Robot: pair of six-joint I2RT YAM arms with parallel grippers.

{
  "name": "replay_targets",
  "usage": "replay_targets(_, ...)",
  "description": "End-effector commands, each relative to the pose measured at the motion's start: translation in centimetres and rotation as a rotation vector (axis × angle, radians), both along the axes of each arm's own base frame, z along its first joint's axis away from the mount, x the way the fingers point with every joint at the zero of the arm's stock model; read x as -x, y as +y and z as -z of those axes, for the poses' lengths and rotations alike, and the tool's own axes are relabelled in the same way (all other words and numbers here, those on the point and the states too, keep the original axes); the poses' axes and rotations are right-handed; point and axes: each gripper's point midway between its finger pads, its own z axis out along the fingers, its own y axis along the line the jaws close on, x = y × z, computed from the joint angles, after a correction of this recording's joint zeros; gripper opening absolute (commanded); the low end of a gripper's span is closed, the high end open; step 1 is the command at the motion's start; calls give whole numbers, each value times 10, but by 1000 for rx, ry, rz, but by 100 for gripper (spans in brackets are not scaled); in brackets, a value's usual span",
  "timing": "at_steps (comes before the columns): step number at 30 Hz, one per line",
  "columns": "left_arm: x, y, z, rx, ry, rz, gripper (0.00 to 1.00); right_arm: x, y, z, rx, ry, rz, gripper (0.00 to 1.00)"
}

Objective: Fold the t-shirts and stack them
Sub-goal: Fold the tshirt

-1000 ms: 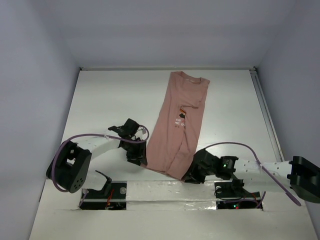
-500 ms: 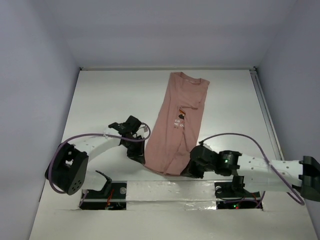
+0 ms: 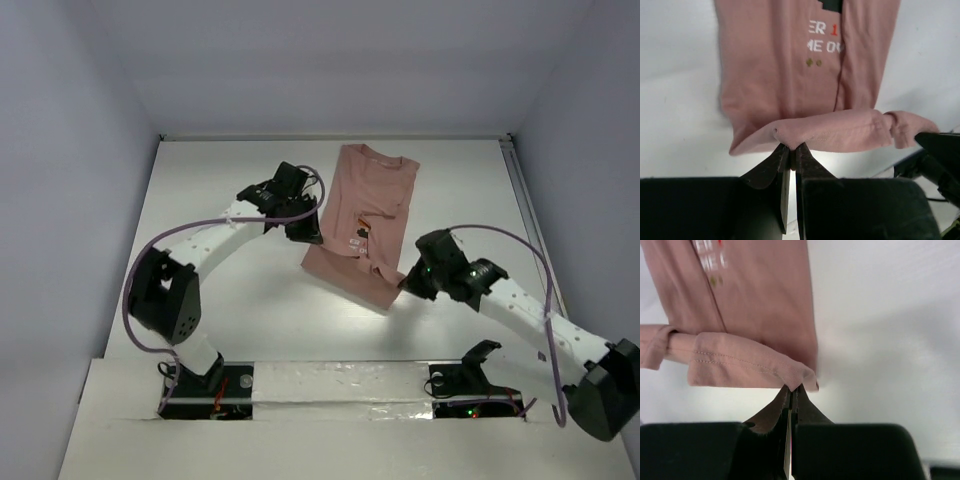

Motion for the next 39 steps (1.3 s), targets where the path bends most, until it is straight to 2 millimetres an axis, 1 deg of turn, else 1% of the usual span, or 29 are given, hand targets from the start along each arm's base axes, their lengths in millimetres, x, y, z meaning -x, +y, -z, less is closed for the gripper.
replay_targets(1,-46,-11,1,-4,-60,-68,0,-58,-17,-27,58,-165,-47,0)
replay_targets(2,-53,-14,1,-7,-67,-76,0,-64,-12,-28,60,-178,-71,0)
replay_targets(3,-59,-17,3,-8,-71,-79,0,-81,-20,-23,74,-175,-49,0)
replay_targets(5,-82,-21,2,-14,-93,-104,0,-102,-22,-29,86,-193,-72,0)
replay_targets(6,-90,-20,3,-17,-96,-116,0,-116,-28,-22,95,-185,-57,0)
replay_targets(7,-97,-24,9,-21,-90,-116,0,-127,-26,-29,86,-210,-70,0)
replay_targets(8,-109,-30,-4,-4,-124,-121,0,-135,-29,-29,83,-213,-64,0)
replay_targets(9,-119,-26,-4,-13,-133,-141,0,-144,-31,-31,82,-220,-59,0)
replay_targets(10,-125,-30,6,-24,-119,-139,0,-152,-37,-23,91,-200,-47,0)
replay_targets(11,-134,-35,-4,-11,-139,-139,0,-162,-38,-28,92,-217,-45,0)
replay_targets(14,-156,-33,3,-28,-143,-160,0,-179,-39,-16,81,-191,-62,0)
replay_targets(16,-164,-31,8,-35,-144,-171,0,-194,-38,-17,69,-206,-67,0)
replay_targets(17,-169,-33,13,-39,-143,-171,0,-199,-39,-6,63,-184,-69,0)
replay_targets(19,-176,-30,21,-42,-133,-183,0,-213,-39,-7,52,-202,-73,0)
replay_targets(20,-180,-32,27,-47,-132,-185,0,-216,-35,6,48,-175,-91,0)
replay_targets(22,-187,-31,32,-33,-129,-192,0,-228,-37,9,54,-176,-89,0)
replay_targets(24,-193,-39,37,-9,-128,-182,1,-232,-42,23,62,-147,-73,0)
replay_targets(25,-197,-42,39,-1,-132,-175,6,-233,-44,27,71,-139,-59,0)
replay_targets(28,-203,-46,42,4,-142,-170,14,-232,-47,29,76,-137,-34,0)
replay_targets(29,-204,-46,40,11,-152,-172,15,-233,-49,28,81,-145,-25,4)
replay_targets(30,-205,-46,36,14,-161,-172,17,-234,-52,25,78,-150,-16,16)
replay_targets(32,-205,-46,21,34,-198,-175,23,-236,-52,11,78,-187,-19,28)
replay_targets(33,-204,-45,13,42,-216,-178,27,-237,-52,4,78,-199,-21,48)
replay_targets(34,-202,-44,4,51,-228,-180,36,-237,-52,-8,77,-223,-28,54)
replay_targets(35,-198,-41,-15,68,-264,-185,40,-236,-52,-16,83,-237,-40,60)
replay_targets(36,-196,-36,-24,68,-285,-198,44,-234,-52,-23,81,-239,-46,66)
replay_targets(37,-193,-33,-31,71,-303,-204,53,-231,-51,-29,77,-245,-54,67)
replay_targets(38,-184,-27,-42,74,-322,-210,55,-227,-46,-40,54,-266,-78,67)
replay_targets(39,-180,-23,-47,73,-331,-216,55,-221,-45,-37,44,-254,-89,51)
